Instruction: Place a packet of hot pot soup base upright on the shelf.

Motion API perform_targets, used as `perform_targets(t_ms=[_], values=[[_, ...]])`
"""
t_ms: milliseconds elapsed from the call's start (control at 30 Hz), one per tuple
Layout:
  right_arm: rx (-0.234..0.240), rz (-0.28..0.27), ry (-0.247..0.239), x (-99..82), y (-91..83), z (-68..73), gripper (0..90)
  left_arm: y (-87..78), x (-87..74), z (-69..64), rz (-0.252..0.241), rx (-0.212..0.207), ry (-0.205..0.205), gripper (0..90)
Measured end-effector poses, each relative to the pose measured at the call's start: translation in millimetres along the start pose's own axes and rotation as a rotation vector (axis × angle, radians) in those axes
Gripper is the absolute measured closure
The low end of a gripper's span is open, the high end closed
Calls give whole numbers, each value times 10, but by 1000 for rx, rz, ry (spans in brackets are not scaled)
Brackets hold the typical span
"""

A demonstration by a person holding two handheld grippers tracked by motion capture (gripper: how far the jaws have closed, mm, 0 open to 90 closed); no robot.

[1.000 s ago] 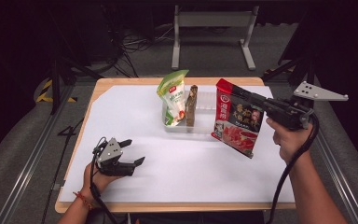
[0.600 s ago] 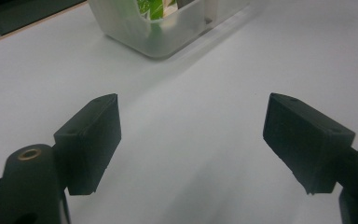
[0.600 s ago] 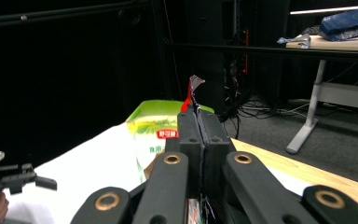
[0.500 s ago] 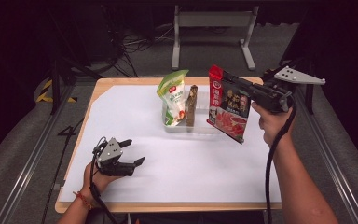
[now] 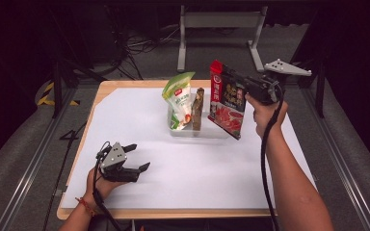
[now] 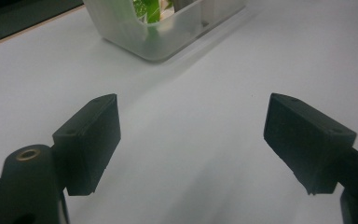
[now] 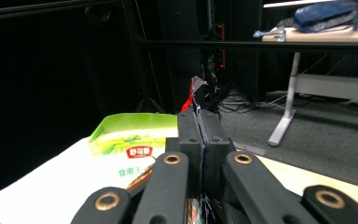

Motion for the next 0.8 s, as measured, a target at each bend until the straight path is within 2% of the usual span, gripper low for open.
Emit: perform_targets(t_ms=[133,233,367,467,567,633,800], values=[[-13,4,-14,-9,145,31,893,-3,-8,2,2,2,-1,195],[-9,11,1,-45,261,26,893,-29,4,11,-11,10,-2,195],[-15,5,14,-57,348,10,893,-26,-23,21,1,11,-11,192],[-17,-5,23,-54,402,-15,893,-31,-14,9,-10,13,-18,192],[-21,-1,27,-77,453,-33,892,-19,-25,-15,2,13,-7,192],[-17,-7,29,-104,493,-18,892,-15,-39,-24,16,15,6,192],[-6,0,23,-190,610,44,891,-39,-35,-12,5,22,1,192]])
Point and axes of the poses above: each handheld gripper's, and its own axes: y roughly forward along the jaws, x roughly out of its top, z roughly to its left, the point moved 9 cm from there along y, roughly forward along the jaws, and after that the axes turned 15 degrees about -x, right-handed, at the moved point
